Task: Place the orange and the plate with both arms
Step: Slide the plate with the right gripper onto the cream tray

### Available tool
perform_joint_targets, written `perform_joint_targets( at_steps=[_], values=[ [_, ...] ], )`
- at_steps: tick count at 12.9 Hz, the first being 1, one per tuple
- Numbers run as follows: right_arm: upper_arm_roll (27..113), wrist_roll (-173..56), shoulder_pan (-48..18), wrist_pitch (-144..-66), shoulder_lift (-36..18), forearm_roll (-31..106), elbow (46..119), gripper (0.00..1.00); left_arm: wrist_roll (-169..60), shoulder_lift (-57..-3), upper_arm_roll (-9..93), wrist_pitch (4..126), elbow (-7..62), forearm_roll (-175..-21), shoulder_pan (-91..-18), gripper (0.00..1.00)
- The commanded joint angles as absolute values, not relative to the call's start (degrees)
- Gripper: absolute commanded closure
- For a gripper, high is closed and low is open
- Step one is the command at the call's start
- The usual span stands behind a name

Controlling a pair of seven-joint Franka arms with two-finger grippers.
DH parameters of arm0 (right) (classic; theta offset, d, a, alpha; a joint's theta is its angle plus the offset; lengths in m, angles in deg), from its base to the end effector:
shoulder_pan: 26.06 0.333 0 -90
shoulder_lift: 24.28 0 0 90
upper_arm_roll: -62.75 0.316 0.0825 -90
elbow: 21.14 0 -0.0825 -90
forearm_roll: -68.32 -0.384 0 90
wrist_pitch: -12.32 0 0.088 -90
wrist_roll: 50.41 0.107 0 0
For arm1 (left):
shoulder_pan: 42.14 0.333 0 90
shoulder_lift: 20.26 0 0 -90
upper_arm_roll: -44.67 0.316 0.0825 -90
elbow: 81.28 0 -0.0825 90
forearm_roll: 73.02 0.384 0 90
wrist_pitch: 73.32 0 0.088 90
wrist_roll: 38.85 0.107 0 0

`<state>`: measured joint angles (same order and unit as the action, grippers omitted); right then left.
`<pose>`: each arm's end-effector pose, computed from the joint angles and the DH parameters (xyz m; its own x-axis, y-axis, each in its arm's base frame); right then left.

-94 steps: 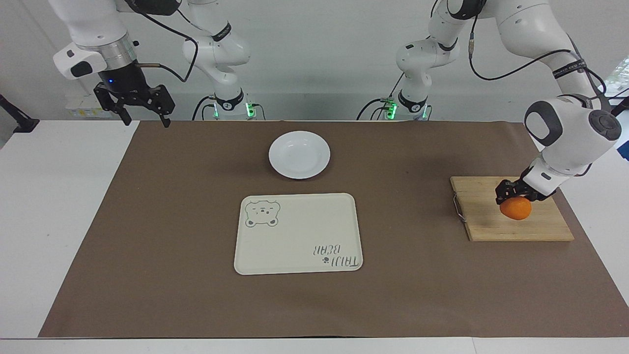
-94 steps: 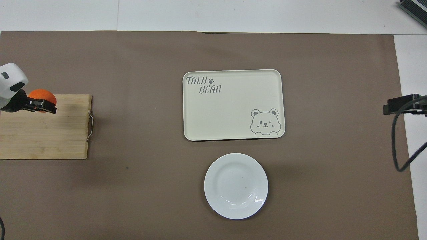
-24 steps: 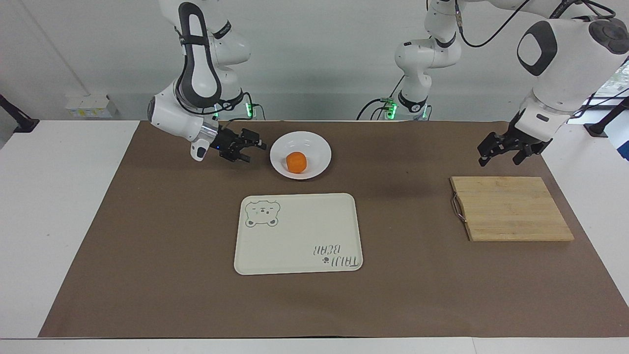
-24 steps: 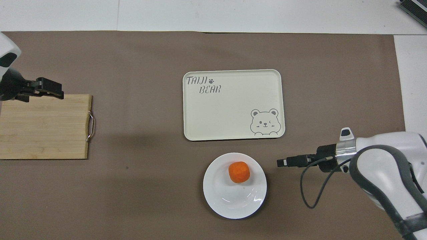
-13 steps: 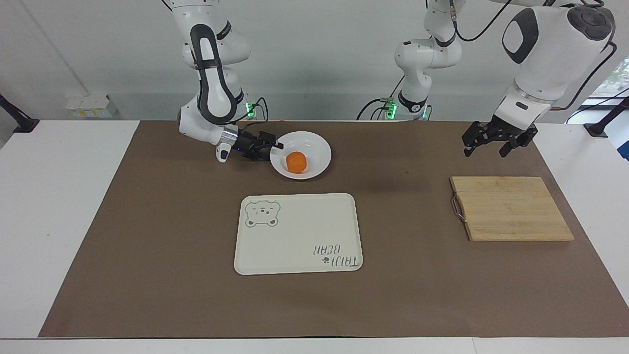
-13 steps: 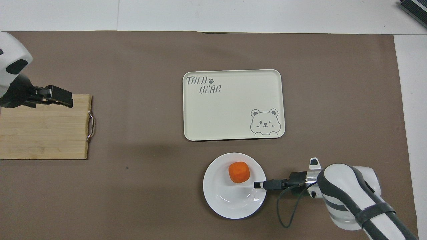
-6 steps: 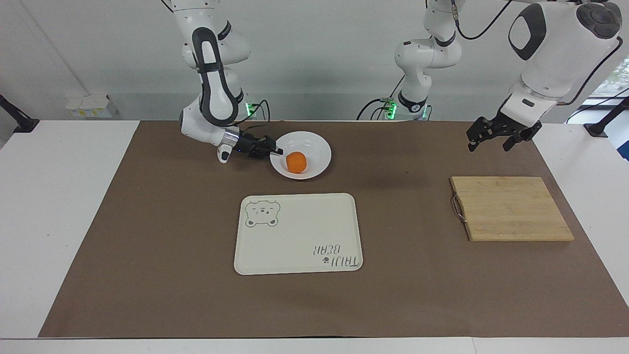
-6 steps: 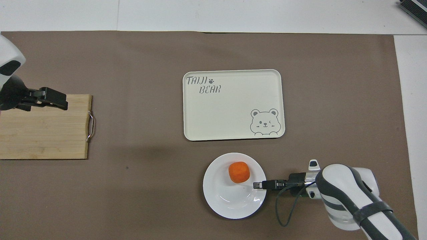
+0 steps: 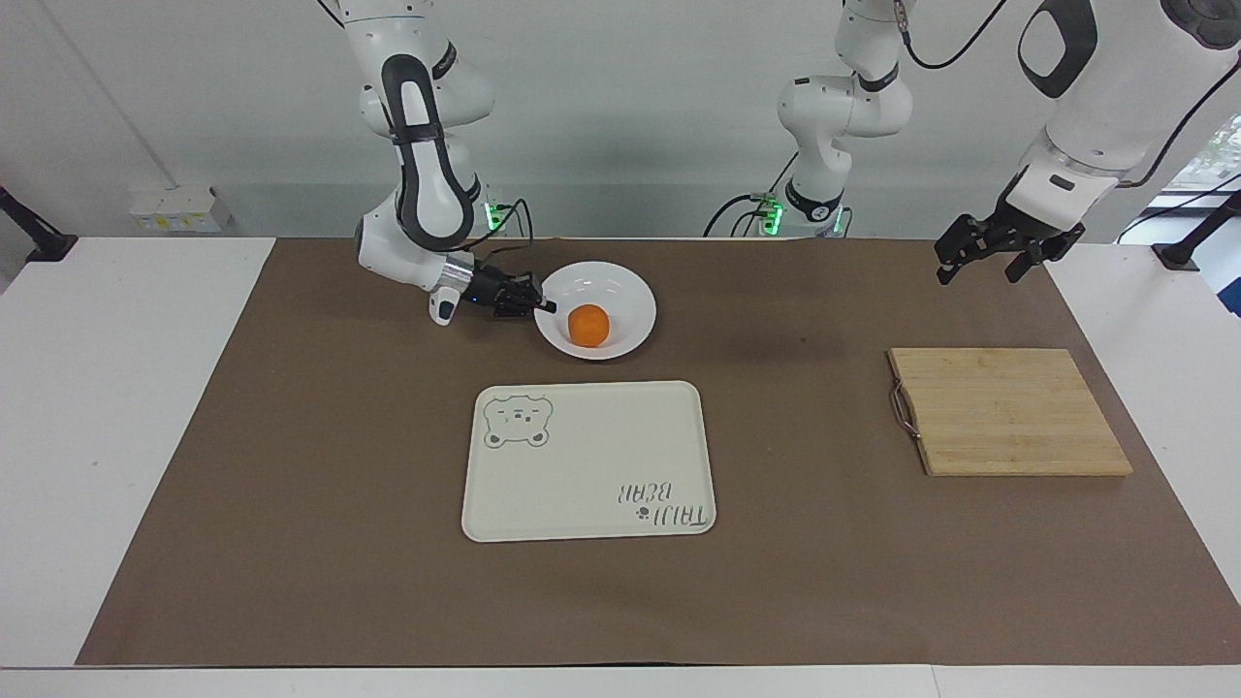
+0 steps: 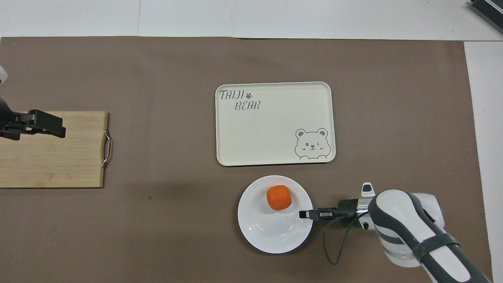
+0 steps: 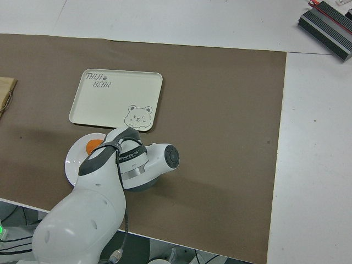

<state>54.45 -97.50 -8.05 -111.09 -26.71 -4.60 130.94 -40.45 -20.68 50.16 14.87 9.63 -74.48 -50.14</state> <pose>0.3784 0.1050 0.2423 0.9963 0.0258 -0.0824 -0.0507 -0.5977 -0.8001 0.5520 -0.0272 0.6103 0.9983 -0.0166 -0.0554 -0.0153 -0.9996 0.0232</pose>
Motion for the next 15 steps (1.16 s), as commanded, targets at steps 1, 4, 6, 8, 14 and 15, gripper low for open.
perform_joint_targets(
  at_steps=[1, 4, 6, 8, 14, 15],
  values=[
    [54.40, -99.28, -9.36, -109.50, -26.03, -6.30, 128.28, 1.00, -39.20, -20.00, 50.82, 10.80, 7.76, -73.46, -51.80, 0.00],
    [54.22, -94.38, -9.45, -108.44, -26.12, -6.21, 123.90, 1.00, -39.19, -19.12, 50.90, 11.23, 8.11, -73.63, -51.46, 0.00],
    [54.22, -89.01, -9.45, -108.35, -25.51, -5.34, 119.42, 1.00, -39.20, -19.03, 51.69, 11.23, 8.19, -73.63, -50.93, 0.00],
    [54.14, -86.98, -9.71, -107.04, -22.45, -5.16, 114.33, 1.00, -39.20, -19.03, 51.70, 11.14, 8.19, -73.63, -50.58, 0.00],
    [54.14, -73.96, -11.99, -104.75, -8.49, -1.91, 91.39, 1.00, -39.20, -19.03, 51.70, 11.23, 8.19, -73.63, -50.58, 0.00],
    [54.05, -73.87, -12.17, -104.75, -5.24, -1.91, 87.88, 1.00, -39.20, -19.03, 51.70, 11.23, 8.19, -73.63, -50.58, 0.00]
  ],
)
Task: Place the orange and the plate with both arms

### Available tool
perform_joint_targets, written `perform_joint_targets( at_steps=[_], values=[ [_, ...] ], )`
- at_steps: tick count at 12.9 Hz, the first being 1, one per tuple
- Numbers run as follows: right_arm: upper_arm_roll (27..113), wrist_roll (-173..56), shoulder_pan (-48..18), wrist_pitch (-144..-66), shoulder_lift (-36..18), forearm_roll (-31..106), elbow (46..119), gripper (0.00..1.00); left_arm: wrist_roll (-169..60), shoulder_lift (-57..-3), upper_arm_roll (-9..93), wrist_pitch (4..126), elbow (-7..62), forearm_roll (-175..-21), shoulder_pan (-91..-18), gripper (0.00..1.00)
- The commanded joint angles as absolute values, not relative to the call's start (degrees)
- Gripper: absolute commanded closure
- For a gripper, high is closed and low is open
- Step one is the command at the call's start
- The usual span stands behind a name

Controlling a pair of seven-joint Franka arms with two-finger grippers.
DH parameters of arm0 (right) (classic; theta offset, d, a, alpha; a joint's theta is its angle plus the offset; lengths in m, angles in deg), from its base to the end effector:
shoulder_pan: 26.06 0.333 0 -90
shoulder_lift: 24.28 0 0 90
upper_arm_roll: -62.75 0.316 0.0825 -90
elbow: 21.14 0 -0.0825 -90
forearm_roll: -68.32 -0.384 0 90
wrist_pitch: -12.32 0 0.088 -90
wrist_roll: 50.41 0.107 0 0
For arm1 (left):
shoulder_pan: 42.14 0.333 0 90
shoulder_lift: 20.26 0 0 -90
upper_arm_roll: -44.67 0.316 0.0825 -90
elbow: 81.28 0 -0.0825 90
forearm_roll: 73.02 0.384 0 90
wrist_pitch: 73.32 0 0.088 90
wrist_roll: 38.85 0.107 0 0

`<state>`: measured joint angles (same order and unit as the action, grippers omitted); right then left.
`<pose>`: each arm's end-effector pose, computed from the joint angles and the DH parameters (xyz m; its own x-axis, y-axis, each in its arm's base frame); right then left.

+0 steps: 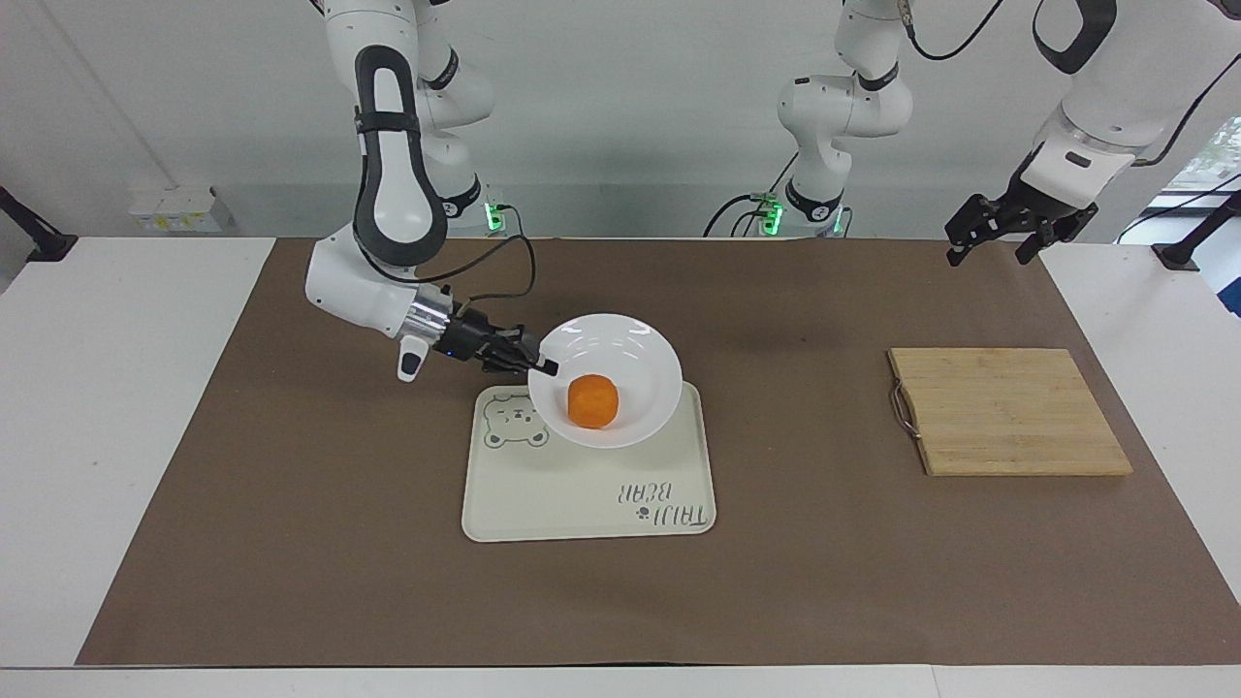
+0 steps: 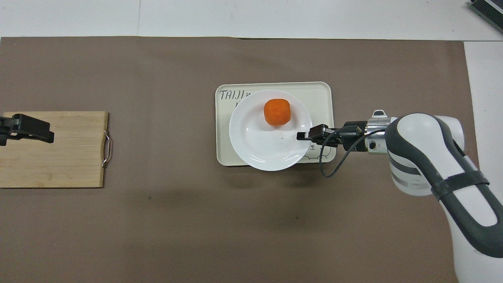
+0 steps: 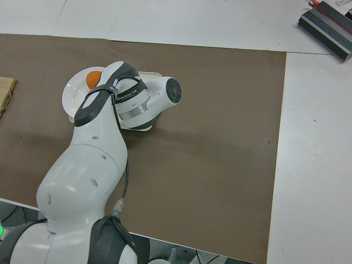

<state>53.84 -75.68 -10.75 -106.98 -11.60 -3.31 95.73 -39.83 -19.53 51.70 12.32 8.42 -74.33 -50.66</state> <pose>0.5784 0.1156 0.3478 0.9819 -0.1761 -0.0700 -0.1549 -0.5332 -0.8317 0.5423 -0.0162 0.6275 0.9982 -0.0107 -0.0586 -0.0093 -0.9997 0.0234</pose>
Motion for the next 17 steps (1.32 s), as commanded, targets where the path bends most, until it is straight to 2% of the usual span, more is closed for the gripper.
perform_joint_targets(
  at_steps=[1, 2, 5, 11, 12, 13, 14, 15, 17],
  values=[
    [54.05, -73.79, -12.52, -104.75, -2.16, -1.99, 84.62, 1.00, -39.20, -19.03, 51.70, 11.23, 8.19, -73.63, -50.58, 0.00],
    [54.05, -73.79, -12.79, -105.19, -0.56, -1.73, 83.02, 1.00, -39.20, -19.03, 51.70, 11.14, 8.19, -73.55, -50.58, 0.00],
    [53.96, -73.96, -12.00, -106.59, -0.55, 2.91, 85.37, 1.00, -39.20, -19.03, 51.70, 11.23, 8.19, -73.63, -50.58, 0.00],
    [53.96, -78.18, -12.70, -107.30, 0.07, 3.19, 88.63, 1.00, -39.20, -19.12, 51.70, 11.23, 8.19, -73.63, -50.58, 0.00],
    [53.96, -78.18, -12.70, -107.91, -0.11, 3.19, 89.24, 0.95, -39.20, -19.03, 51.70, 11.23, 8.19, -73.63, -50.58, 0.00],
    [53.96, -77.92, -12.70, -108.09, -0.11, 3.19, 89.25, 0.63, -39.20, -19.12, 51.70, 11.23, 8.19, -73.63, -50.58, 0.00],
    [53.96, -77.83, -12.70, -108.09, -0.11, 3.19, 89.25, 0.43, -39.20, -19.03, 51.70, 11.14, 8.19, -73.63, -50.58, 0.00],
    [53.87, -77.74, -12.70, -108.18, -0.11, 3.19, 89.16, 0.00, -39.20, -19.03, 51.70, 11.23, 8.19, -73.63, -50.58, 0.00],
    [53.87, -77.39, -12.62, -108.35, -0.02, 3.63, 88.20, 0.00, -39.20, -19.12, 51.70, 11.23, 8.19, -73.63, -50.58, 0.00]
  ],
)
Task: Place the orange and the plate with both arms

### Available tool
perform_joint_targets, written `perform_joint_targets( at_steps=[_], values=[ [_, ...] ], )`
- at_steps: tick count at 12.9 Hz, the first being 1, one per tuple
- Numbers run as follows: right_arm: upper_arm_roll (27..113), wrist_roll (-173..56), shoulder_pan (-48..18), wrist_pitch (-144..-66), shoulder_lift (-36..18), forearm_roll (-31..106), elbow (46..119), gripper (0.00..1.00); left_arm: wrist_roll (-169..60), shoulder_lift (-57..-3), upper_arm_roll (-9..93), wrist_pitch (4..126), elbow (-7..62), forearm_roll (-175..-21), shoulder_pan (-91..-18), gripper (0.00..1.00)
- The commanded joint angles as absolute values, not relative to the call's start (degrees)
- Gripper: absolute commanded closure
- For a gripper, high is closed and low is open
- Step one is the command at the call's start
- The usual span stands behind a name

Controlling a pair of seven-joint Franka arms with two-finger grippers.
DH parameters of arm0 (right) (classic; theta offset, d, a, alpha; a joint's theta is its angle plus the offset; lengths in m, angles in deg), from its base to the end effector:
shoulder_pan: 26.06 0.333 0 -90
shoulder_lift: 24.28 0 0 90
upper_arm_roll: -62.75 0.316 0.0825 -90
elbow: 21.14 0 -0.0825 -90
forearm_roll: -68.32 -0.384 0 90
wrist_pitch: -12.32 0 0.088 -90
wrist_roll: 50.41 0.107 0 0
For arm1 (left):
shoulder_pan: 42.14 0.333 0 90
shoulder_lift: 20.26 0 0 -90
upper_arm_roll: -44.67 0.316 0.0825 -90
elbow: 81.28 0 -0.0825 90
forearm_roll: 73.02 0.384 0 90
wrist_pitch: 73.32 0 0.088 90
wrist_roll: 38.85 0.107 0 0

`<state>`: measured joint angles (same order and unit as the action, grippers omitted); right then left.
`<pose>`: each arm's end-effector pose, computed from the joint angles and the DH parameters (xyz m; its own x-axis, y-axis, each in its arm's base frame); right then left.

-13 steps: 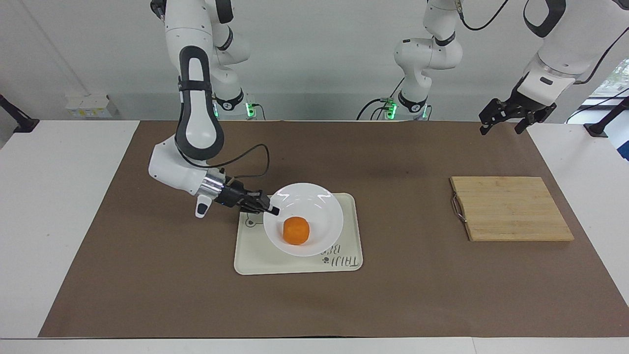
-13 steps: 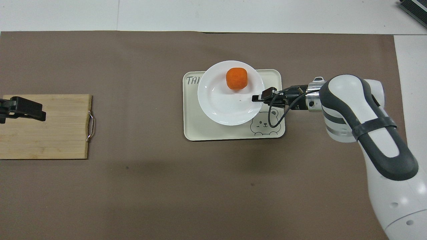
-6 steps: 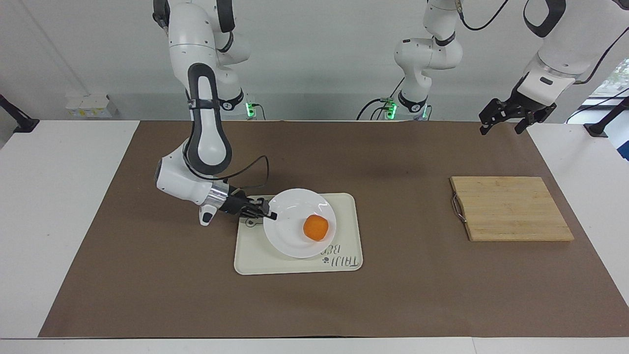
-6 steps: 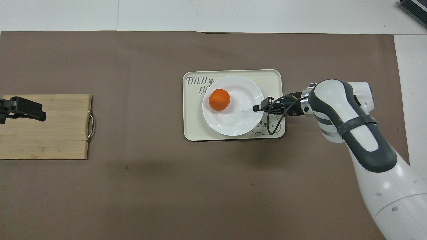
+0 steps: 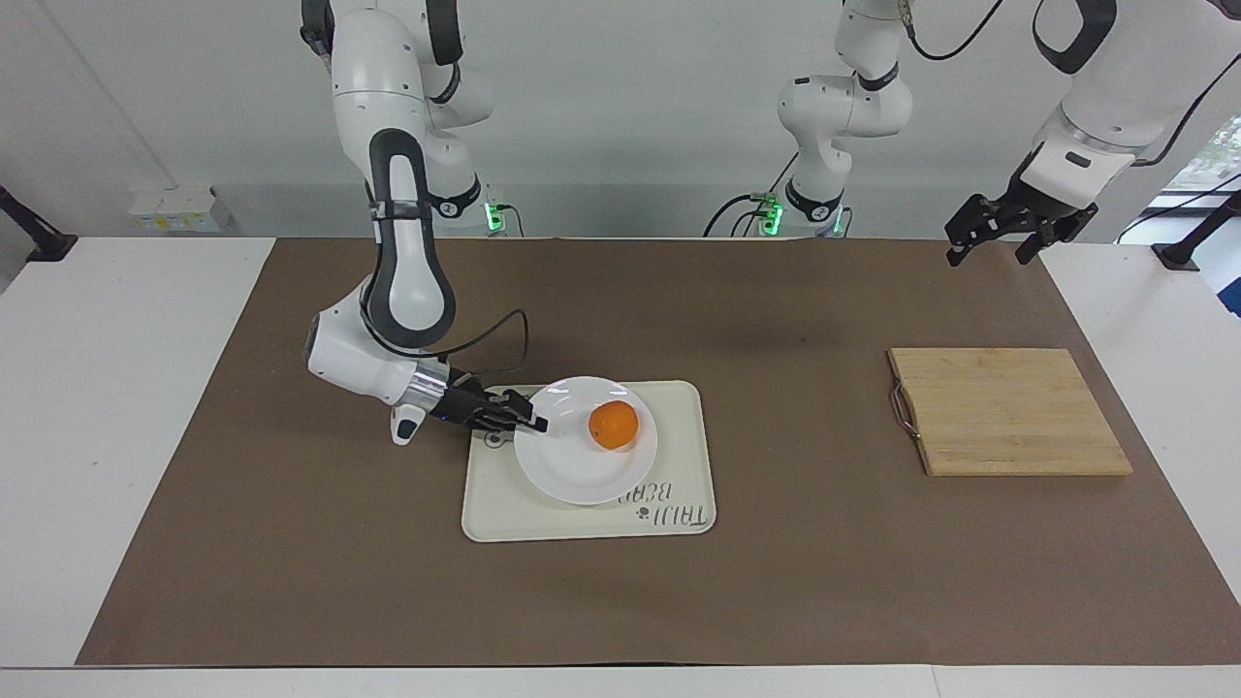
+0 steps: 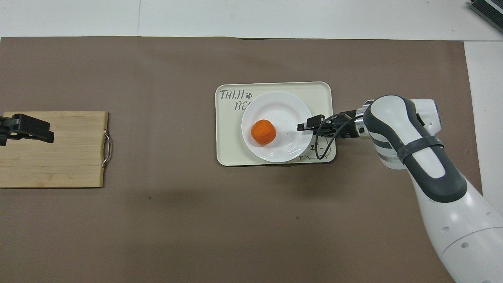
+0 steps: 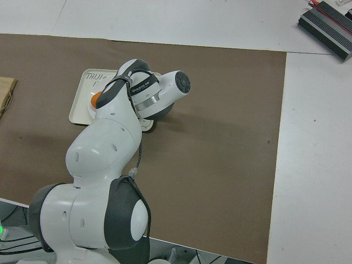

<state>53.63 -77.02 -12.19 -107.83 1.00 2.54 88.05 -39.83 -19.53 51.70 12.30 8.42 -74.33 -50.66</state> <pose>0.6136 0.1003 0.2685 0.9856 -0.1373 -0.0984 -0.1642 -0.6431 -0.7479 0.5423 -0.0162 0.6274 0.9982 -0.0107 -0.0589 -0.0093 -0.9997 0.0234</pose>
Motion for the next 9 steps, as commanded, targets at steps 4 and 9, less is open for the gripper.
perform_joint_targets(
  at_steps=[4, 9],
  values=[
    [52.56, -74.77, -12.79, -108.53, -1.68, 22.11, 83.20, 0.00, -39.20, -19.12, 51.70, 11.23, 8.19, -73.63, -50.58, 0.00],
    [52.64, -57.99, -12.52, -107.57, -9.15, 49.75, 81.60, 0.00, -39.20, -19.03, 51.70, 11.14, 8.19, -73.63, -50.58, 0.00]
  ],
)
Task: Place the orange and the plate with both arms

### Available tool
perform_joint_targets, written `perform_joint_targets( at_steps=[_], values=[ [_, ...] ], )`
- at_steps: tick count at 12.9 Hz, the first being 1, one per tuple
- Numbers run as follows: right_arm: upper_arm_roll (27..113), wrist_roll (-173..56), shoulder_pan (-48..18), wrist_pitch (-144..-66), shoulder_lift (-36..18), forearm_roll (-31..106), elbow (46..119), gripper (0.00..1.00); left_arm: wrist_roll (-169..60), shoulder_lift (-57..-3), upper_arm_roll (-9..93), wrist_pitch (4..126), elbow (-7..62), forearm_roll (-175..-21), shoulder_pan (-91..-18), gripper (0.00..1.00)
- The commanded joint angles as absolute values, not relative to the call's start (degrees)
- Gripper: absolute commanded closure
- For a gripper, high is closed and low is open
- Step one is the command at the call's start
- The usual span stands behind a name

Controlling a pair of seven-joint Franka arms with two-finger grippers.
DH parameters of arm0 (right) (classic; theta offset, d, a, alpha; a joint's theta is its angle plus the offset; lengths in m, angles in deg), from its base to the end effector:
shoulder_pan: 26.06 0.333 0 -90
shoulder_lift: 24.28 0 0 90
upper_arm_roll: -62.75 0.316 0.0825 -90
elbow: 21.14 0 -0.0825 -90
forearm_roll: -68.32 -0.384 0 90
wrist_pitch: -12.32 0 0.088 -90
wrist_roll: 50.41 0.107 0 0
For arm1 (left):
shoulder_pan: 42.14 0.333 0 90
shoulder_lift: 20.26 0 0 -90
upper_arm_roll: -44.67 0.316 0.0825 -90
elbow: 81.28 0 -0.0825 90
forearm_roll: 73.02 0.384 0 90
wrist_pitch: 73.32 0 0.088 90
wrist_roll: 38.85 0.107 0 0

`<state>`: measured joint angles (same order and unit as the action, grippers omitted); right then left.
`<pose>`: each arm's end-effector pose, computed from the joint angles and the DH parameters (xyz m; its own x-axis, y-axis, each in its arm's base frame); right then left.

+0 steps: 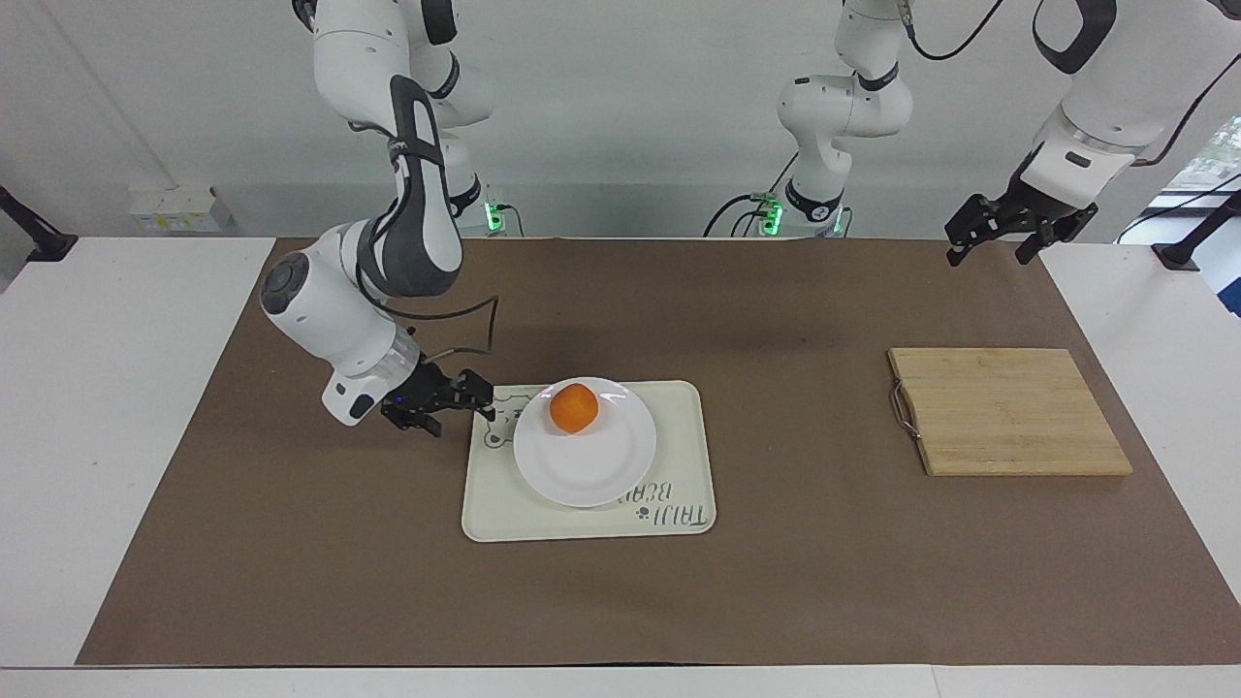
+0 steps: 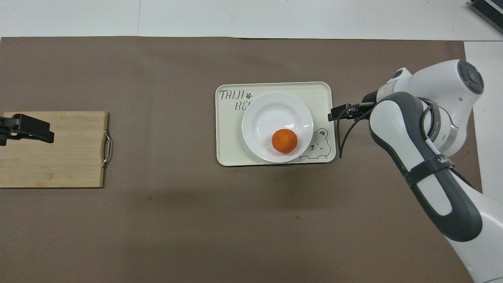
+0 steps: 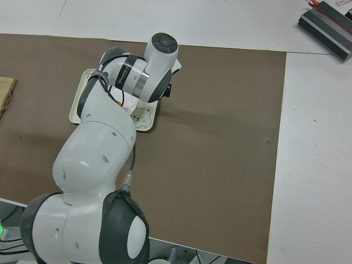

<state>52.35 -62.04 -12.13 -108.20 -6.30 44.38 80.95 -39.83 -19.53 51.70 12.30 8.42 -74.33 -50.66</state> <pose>0.6372 0.0672 0.3863 0.9974 0.0552 0.0472 0.0668 -0.9525 -0.2973 0.5423 -0.0162 0.6274 0.9982 -0.0107 -0.0589 -0.0093 -0.9997 0.0234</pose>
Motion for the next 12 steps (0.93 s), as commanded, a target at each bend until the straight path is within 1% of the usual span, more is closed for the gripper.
perform_joint_targets(
  at_steps=[1, 3, 4, 6, 8, 9, 11, 12],
  values=[
    [52.56, -55.35, -12.79, -106.69, -10.64, 51.86, 81.60, 0.00, -39.20, -19.03, 51.70, 11.23, 8.19, -73.63, -50.58, 0.00],
    [52.29, -53.22, -13.05, -104.41, -13.10, 58.36, 81.52, 0.00, -39.20, -19.03, 51.70, 11.23, 8.19, -73.55, -50.58, 0.00],
    [52.29, -52.70, -13.75, -102.75, -14.68, 58.91, 81.69, 0.00, -39.20, -19.03, 51.70, 11.14, 8.19, -73.63, -50.58, 0.00],
    [52.20, -47.19, -14.19, -96.96, -17.58, 60.66, 82.21, 0.00, -39.20, -19.03, 51.70, 11.14, 8.19, -73.63, -50.58, 0.00],
    [52.73, -45.57, -14.20, -89.32, -19.35, 67.76, 82.31, 0.00, -39.20, -19.03, 51.70, 11.14, 8.19, -73.63, -50.58, 0.00],
    [52.73, -46.27, -14.20, -88.06, -19.70, 67.79, 82.74, 0.00, -39.20, -19.03, 51.70, 11.14, 8.19, -73.63, -50.58, 0.00],
    [52.29, -47.50, -14.63, -88.67, -20.76, 67.70, 84.58, 0.00, -39.20, -19.03, 51.70, 11.14, 8.19, -73.55, -50.58, 0.00],
    [52.29, -48.72, -16.38, -89.01, -21.37, 67.79, 86.07, 0.00, -39.20, -19.03, 51.70, 11.23, 8.19, -73.63, -50.58, 0.00]
  ],
)
